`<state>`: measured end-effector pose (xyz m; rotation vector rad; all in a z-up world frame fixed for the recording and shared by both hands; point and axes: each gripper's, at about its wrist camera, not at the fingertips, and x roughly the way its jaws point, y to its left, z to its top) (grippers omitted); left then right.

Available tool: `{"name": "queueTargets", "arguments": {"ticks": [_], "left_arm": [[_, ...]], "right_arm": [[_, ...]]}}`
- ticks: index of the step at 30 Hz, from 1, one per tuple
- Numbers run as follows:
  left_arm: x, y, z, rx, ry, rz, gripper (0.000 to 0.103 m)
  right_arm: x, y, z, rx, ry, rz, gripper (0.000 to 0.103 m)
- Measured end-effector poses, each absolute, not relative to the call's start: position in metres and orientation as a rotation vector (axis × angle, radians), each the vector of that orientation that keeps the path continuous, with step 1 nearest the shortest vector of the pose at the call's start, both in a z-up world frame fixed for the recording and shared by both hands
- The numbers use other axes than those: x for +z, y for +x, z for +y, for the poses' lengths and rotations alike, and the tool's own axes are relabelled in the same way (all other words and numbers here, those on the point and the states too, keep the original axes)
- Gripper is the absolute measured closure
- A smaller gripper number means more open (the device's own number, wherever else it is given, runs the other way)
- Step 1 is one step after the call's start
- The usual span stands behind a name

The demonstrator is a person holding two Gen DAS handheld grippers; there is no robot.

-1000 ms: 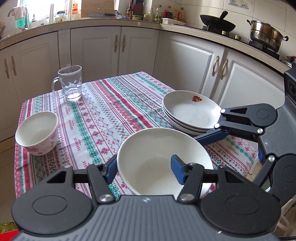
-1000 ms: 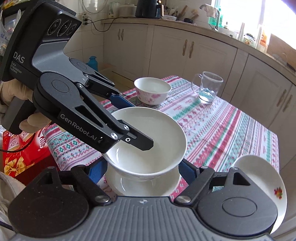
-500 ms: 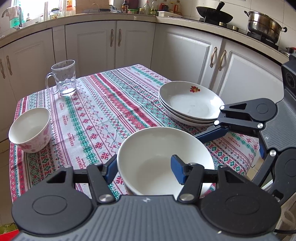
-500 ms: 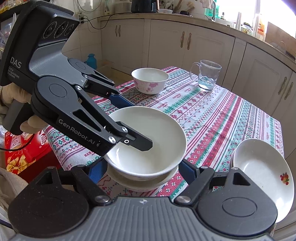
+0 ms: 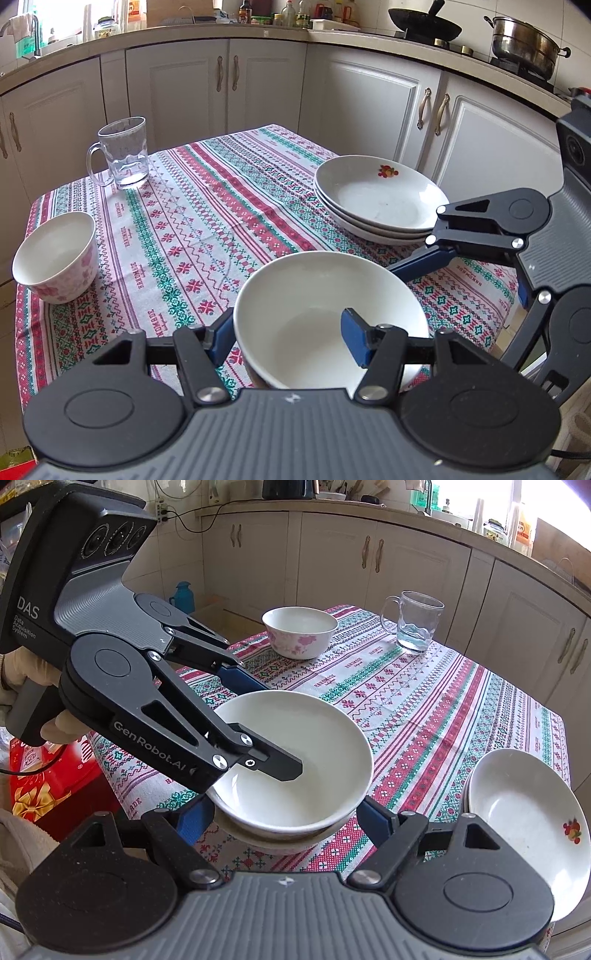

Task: Organize plates and bowls
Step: 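Lower the bowl onto the tablecloth and open the left gripper, then move the right gripper to a white flower-print bowl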

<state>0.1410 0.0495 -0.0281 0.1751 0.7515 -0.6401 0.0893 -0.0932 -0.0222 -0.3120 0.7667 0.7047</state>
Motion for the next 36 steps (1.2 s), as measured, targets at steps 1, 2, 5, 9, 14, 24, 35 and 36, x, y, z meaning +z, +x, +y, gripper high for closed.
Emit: {"name": "queueTargets", "arguments": {"ticks": [1, 2, 5, 9, 14, 24, 35, 36], "left_arm": [[-0.029, 0.141, 0.05, -0.64, 0.174, 0.752, 0.044], [-0.029, 0.142, 0.05, -0.64, 0.173, 0.753, 0.044], [-0.031, 0.142, 0.051, -0.642, 0.172, 0.753, 0.042], [-0.031, 0.14, 0.055, -0.629, 0.168, 0.733, 0.03], [-0.024, 0.137, 0.066, -0.608, 0.16, 0.709, 0.024], [-0.019, 0.13, 0.092, -0.549, 0.142, 0.695, 0.02], [-0.018, 0.134, 0.125, -0.47, 0.145, 0.66, 0.012], [-0.019, 0.137, 0.13, -0.459, 0.143, 0.66, 0.012]], "right_arm": [[-0.022, 0.089, -0.094, 0.705, -0.312, 0.766, 0.016], [-0.022, 0.089, -0.094, 0.706, -0.312, 0.765, 0.016], [-0.022, 0.09, -0.094, 0.706, -0.313, 0.764, 0.016], [-0.022, 0.09, -0.094, 0.71, -0.307, 0.764, 0.012], [-0.019, 0.087, -0.092, 0.718, -0.316, 0.743, 0.005], [-0.004, 0.084, -0.092, 0.705, -0.304, 0.68, 0.005], [0.006, 0.097, -0.078, 0.699, -0.333, 0.665, 0.003], [0.007, 0.1, -0.076, 0.701, -0.333, 0.664, 0.003]]}}
